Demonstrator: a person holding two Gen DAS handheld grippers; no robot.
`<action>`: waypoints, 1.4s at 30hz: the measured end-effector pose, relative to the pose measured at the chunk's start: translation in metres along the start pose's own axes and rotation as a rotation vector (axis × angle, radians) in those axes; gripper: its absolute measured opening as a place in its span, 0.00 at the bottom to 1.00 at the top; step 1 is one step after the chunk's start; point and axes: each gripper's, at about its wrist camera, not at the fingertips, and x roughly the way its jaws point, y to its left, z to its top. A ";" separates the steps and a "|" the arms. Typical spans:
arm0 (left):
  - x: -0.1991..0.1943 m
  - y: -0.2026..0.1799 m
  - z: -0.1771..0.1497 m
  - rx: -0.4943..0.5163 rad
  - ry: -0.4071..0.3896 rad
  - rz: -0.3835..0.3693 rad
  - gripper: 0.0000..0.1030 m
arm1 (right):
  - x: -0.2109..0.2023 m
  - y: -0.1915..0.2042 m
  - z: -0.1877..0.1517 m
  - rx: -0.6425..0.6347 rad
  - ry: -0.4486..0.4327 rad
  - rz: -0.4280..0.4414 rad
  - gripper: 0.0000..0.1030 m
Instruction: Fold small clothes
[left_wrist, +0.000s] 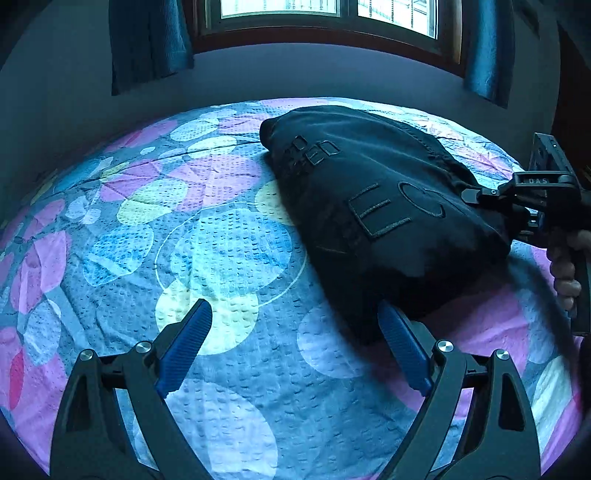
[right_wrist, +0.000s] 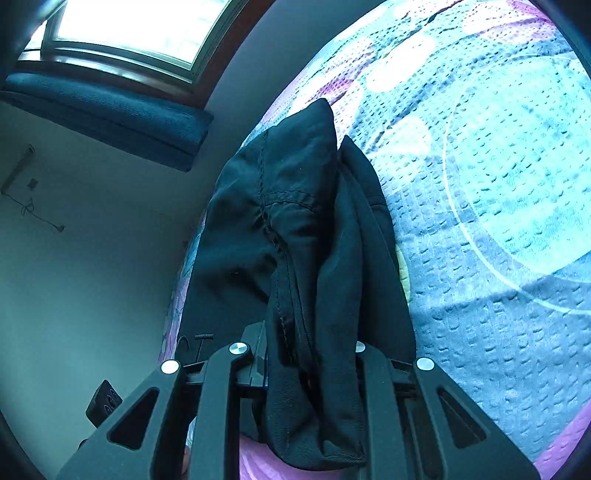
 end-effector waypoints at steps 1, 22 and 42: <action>0.002 0.001 0.002 -0.006 0.001 0.005 0.94 | 0.000 0.002 0.000 -0.002 -0.001 -0.005 0.18; 0.023 0.014 0.001 -0.108 0.094 -0.118 0.98 | -0.011 -0.028 -0.004 0.055 -0.013 0.053 0.19; 0.025 0.032 -0.002 -0.196 0.126 -0.227 0.98 | -0.052 -0.042 -0.017 0.112 -0.059 0.085 0.46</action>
